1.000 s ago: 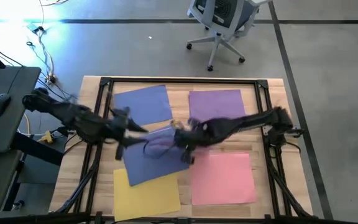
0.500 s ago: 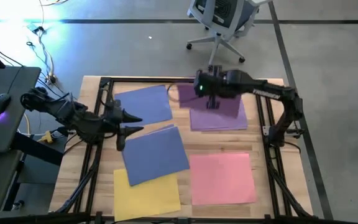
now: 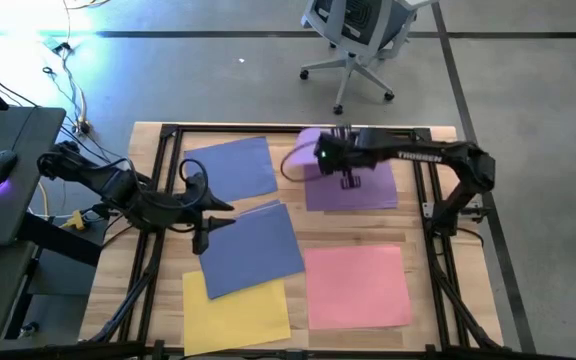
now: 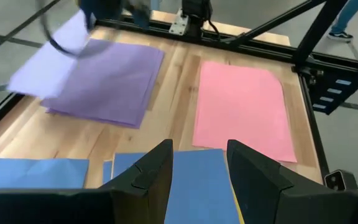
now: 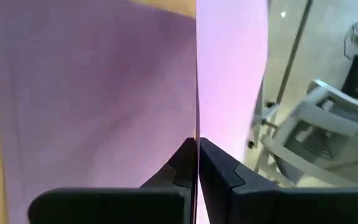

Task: Organize paper
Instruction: Stack the violet paper on the top right violet paper

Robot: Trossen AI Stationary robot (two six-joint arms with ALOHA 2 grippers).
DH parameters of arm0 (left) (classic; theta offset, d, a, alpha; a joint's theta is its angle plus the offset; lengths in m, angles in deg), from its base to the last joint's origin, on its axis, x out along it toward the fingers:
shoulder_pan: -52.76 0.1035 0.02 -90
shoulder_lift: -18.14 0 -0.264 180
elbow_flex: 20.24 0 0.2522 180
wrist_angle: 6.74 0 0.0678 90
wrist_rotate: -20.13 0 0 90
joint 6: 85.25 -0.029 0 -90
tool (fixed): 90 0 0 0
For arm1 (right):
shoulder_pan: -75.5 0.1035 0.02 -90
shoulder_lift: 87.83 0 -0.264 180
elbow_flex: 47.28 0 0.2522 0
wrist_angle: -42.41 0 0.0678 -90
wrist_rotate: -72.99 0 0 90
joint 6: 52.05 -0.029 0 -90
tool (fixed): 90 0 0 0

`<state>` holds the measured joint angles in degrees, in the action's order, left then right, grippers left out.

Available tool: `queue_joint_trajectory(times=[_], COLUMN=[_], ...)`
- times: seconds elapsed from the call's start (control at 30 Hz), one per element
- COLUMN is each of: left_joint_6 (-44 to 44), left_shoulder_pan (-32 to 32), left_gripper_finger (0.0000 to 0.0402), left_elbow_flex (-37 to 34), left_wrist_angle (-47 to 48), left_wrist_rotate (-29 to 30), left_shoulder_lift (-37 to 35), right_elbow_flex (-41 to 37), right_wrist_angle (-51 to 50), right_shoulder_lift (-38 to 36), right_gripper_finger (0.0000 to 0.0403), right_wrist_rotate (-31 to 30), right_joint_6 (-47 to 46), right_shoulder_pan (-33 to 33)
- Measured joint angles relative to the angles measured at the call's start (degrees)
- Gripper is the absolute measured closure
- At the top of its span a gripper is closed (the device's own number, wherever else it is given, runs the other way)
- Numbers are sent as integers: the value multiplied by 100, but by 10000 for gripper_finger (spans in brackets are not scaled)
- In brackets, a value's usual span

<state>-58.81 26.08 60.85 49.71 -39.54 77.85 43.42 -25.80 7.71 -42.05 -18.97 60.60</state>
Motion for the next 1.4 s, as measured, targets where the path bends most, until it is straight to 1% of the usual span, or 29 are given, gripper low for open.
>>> queue_joint_trajectory(times=[0.07, 0.17, 0.27, 0.37, 0.6, 0.77, 0.87, 0.93, 1.13, 1.2, 1.27, 1.4], left_joint_6=[49, 194, 208, 319, 347, 354, 438, 485, 508, 610, 637, 658], left_shoulder_pan=[-2, 0, -2, -2, -2, 4, 4, 4, 4, 4, 4, 4], left_gripper_finger=[271, 271, 271, 271, 271, 271, 271, 271, 271, 271, 271, 271], left_elbow_flex=[0, 0, 0, 0, 0, 0, 0, 0, 0, 0, 0, 0], left_wrist_angle=[-2, -1, -5, 1, 6, 61, 63, 64, 66, 68, 68, 70], left_wrist_rotate=[-3, 19, 35, 24, 26, 75, 124, 125, 105, 81, 77, -36], left_shoulder_lift=[29, 37, 61, 89, 131, 129, 129, 129, 129, 129, 129, 126], right_elbow_flex=[-729, -1481, -2052, -2367, -2612, -2624, -2624, -2624, -2624, -2624, -2624, -2624], right_wrist_angle=[548, 929, 1182, 1404, 1929, 2031, 2058, 2045, 1846, 1775, 1683, 1517], right_shoulder_lift=[-156, -292, -412, -506, -847, -902, -902, -902, -900, -899, -897, -897], right_gripper_finger=[403, 403, 403, 403, 403, 403, 403, 403, 400, 390, 369, 304], right_wrist_rotate=[13, 150, 418, 408, 216, 518, 872, 960, 1330, 1463, 1530, 1658], right_joint_6=[133, 185, 155, 198, 787, 1133, 1281, 1378, 1315, 1475, 1545, 1113], right_shoulder_pan=[107, 236, 241, 242, 171, -46, -165, -248, -608, -683, -722, -717])
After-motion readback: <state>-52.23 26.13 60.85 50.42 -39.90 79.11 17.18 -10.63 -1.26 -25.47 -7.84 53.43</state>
